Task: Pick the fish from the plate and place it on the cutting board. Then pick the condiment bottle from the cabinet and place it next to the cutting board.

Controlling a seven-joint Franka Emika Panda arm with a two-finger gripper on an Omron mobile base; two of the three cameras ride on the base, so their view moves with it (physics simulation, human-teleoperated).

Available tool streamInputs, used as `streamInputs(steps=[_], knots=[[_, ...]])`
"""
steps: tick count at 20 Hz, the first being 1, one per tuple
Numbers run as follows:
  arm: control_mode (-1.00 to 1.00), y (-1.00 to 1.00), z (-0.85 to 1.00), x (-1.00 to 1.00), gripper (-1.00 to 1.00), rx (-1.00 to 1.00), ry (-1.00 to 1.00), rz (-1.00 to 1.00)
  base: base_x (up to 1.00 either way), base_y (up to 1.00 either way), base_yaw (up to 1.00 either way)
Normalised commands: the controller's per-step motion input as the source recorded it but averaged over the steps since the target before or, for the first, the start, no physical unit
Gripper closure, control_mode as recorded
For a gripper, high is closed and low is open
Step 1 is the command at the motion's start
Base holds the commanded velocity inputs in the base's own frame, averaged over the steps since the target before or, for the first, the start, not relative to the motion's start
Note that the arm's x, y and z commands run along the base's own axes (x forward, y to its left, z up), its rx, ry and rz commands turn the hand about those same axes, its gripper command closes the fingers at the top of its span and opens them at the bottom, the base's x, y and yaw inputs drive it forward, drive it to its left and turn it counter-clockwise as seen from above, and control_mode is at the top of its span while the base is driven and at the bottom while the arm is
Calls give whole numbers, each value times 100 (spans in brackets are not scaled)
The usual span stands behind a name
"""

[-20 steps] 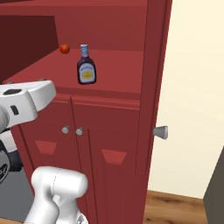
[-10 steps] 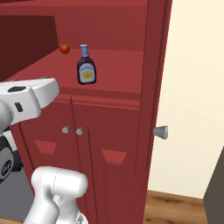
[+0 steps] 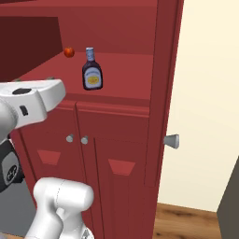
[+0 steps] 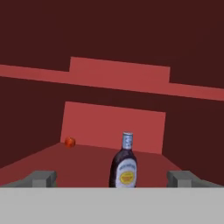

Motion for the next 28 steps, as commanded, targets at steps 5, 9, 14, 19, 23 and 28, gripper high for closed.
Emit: streamInputs(steps=[5, 9, 14, 19, 23, 28], knots=[[-100, 0, 0, 14, -100, 3, -5, 0, 0, 0, 0], [-100, 0, 0, 19, -100, 2, -4, 0, 0, 0, 0], [-100, -6, 0, 25, -100, 2, -1, 0, 0, 0, 0], [-100, -12, 4, 21, -100, 4, 0, 0, 0, 0, 0], [-100, -8, 9, 6, -100, 3, 0, 0, 0, 0, 0], [-100, 0, 1, 3, -100, 0, 0, 0, 0, 0, 0]])
